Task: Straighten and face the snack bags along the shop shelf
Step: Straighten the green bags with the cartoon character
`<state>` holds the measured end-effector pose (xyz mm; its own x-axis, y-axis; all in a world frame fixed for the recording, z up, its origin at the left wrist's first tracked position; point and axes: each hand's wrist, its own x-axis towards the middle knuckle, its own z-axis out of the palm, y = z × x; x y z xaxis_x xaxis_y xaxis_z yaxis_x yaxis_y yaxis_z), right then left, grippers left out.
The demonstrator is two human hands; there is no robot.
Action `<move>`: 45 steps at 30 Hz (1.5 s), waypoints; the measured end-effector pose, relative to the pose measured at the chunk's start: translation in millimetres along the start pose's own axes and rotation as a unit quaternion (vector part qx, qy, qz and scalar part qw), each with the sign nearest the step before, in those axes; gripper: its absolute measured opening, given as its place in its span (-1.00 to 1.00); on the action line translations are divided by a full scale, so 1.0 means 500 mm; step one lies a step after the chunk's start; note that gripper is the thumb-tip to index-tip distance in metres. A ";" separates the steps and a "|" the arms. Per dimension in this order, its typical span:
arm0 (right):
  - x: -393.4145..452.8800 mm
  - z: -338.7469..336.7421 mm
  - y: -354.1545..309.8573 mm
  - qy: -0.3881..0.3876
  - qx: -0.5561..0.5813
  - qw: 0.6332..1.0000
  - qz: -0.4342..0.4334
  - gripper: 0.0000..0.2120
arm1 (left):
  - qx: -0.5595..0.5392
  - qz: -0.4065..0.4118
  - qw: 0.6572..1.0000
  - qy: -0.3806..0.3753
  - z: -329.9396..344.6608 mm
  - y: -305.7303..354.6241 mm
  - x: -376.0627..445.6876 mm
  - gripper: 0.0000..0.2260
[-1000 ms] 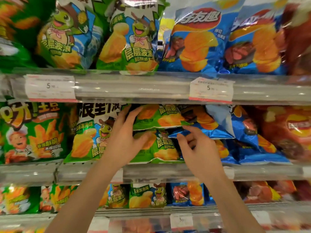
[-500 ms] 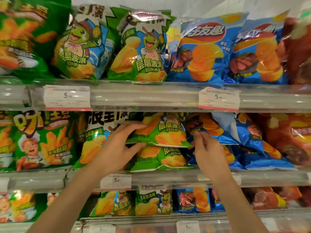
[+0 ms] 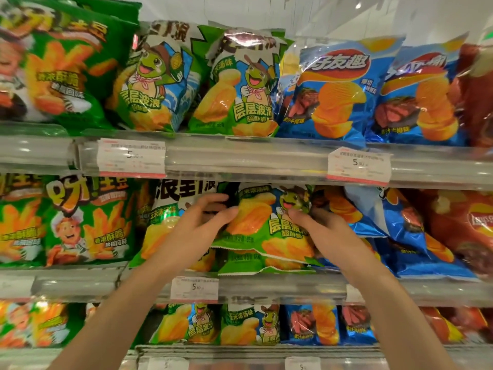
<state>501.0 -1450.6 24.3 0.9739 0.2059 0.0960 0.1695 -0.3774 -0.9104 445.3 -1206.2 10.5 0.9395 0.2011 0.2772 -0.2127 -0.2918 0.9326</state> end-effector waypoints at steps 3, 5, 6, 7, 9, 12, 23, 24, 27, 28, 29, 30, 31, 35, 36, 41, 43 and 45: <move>-0.023 0.001 0.023 -0.018 0.059 0.998 0.017 -0.46 | 0.027 -0.082 0.996 0.001 0.018 0.016 0.015 -0.32; -0.038 0.000 0.033 -0.030 0.083 0.996 0.018 -0.56 | 0.063 -0.106 0.992 -0.009 0.031 0.029 0.022 -0.34; -0.043 -0.002 0.036 -0.037 0.084 0.996 0.019 -0.62 | 0.075 -0.107 0.991 -0.013 0.038 0.036 0.023 -0.38; -0.048 -0.005 0.040 -0.050 0.079 0.995 0.022 -0.65 | 0.076 -0.106 0.991 -0.018 0.044 0.041 0.025 -0.41; -0.060 -0.010 0.039 -0.085 0.076 0.993 0.017 -0.63 | 0.044 -0.100 0.993 -0.033 0.054 0.049 0.023 -0.51; -0.068 -0.004 0.033 -0.099 0.085 0.992 0.005 -0.54 | 0.009 -0.071 0.996 -0.050 0.064 0.049 0.008 -0.54; -0.050 0.070 -0.018 -0.059 -0.040 0.996 -0.058 -0.32 | -0.068 -0.052 0.992 0.089 -0.046 0.007 -0.055 -0.41; -0.036 0.077 -0.019 -0.007 -0.074 0.994 -0.077 -0.34 | -0.067 -0.047 0.991 0.104 -0.058 0.008 -0.061 -0.42; 0.017 0.111 -0.022 0.066 -0.241 0.962 -0.111 -0.42 | -0.047 -0.038 0.988 0.144 -0.098 0.003 -0.075 -0.43; 0.033 0.128 -0.025 0.063 -0.297 0.947 -0.106 -0.41 | -0.036 -0.039 0.986 0.155 -0.110 0.001 -0.079 -0.41; 0.047 0.145 -0.031 0.054 -0.336 0.936 -0.095 -0.37 | -0.027 -0.039 0.985 0.164 -0.121 -0.002 -0.082 -0.38; 0.058 0.161 -0.037 0.040 -0.362 0.928 -0.074 -0.30 | -0.021 -0.039 0.984 0.170 -0.131 -0.005 -0.084 -0.37; 0.068 0.175 -0.044 0.022 -0.383 0.922 -0.046 -0.22 | -0.016 -0.040 0.984 0.175 -0.139 -0.008 -0.086 -0.36; 0.086 0.207 -0.054 -0.035 -0.407 0.912 0.023 -0.06 | -0.007 -0.048 0.982 0.184 -0.163 -0.015 -0.088 -0.54; 0.086 0.206 -0.052 -0.031 -0.397 0.917 0.019 -0.10 | -0.005 -0.048 0.982 0.183 -0.167 -0.017 -0.088 -0.59; 0.082 0.171 -0.044 0.018 -0.311 0.950 -0.003 -0.34 | -0.009 -0.048 0.982 0.184 -0.180 -0.025 -0.090 -0.67; 0.084 0.155 -0.044 0.025 -0.258 0.966 0.001 -0.40 | -0.012 -0.048 0.982 0.182 -0.183 -0.022 -0.090 -0.67; 0.085 0.143 -0.044 0.047 -0.199 0.979 -0.004 -0.45 | -0.013 -0.048 0.983 0.177 -0.185 -0.020 -0.090 -0.65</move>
<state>527.6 -1369.0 19.7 0.9788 0.1334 0.1553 0.2039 -0.7020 -0.6824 380.5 -1125.8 10.2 0.8039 0.5413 0.2463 -0.1389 -0.2318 0.9628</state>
